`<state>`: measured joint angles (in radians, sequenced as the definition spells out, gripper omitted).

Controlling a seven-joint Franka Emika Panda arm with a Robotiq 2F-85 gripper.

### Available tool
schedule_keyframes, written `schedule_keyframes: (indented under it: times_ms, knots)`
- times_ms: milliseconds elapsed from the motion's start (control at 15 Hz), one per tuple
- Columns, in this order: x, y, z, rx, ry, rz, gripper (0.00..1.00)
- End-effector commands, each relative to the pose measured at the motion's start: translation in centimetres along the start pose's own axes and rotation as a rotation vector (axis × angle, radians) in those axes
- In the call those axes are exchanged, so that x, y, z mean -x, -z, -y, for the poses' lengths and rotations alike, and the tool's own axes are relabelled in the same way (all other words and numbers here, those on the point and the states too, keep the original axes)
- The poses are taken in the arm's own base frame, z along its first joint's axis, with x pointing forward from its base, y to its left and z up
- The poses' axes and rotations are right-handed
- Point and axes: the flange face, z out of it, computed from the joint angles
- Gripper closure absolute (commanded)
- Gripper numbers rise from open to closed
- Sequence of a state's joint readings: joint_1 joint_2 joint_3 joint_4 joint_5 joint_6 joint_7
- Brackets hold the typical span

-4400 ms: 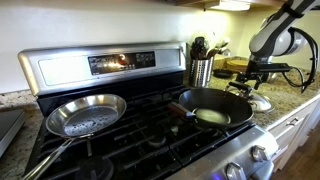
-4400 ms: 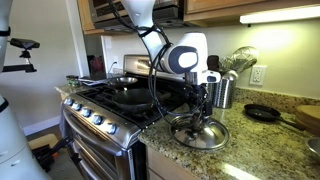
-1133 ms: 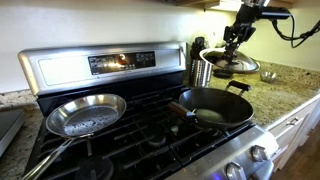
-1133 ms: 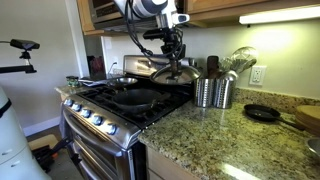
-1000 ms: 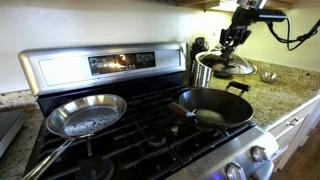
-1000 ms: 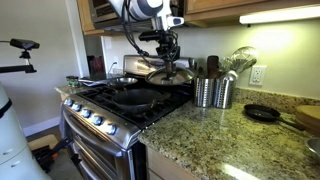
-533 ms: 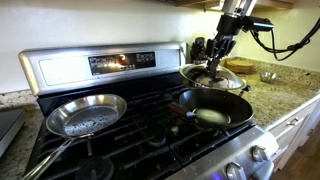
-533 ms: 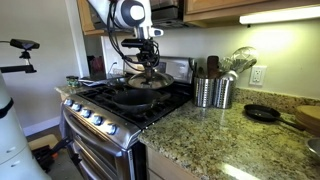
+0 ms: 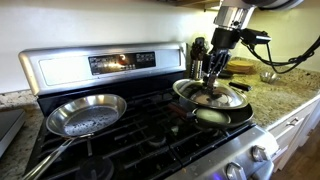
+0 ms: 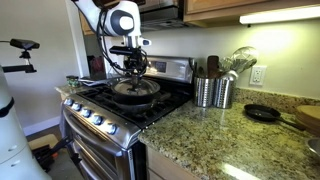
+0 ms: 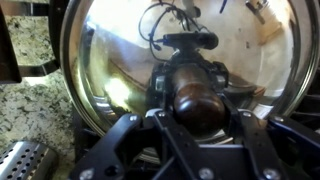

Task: Pick up the silver lid and place it on the black pot.

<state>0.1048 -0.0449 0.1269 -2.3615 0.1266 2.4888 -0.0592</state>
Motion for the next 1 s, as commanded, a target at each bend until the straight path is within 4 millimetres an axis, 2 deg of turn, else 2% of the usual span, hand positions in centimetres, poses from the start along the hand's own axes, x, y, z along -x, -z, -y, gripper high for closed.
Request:
schedule_keyframes:
  times_ms: [0,533,933]
  knots:
    - [1.3,-0.4,0.0,-0.003,0.015,-0.01,0.8]
    - [2.7,-2.4,-1.2,0.019,-0.001,-0.018,0.8]
    - [2.9,-3.8,-1.9,0.037,-0.005,-0.016,0.8]
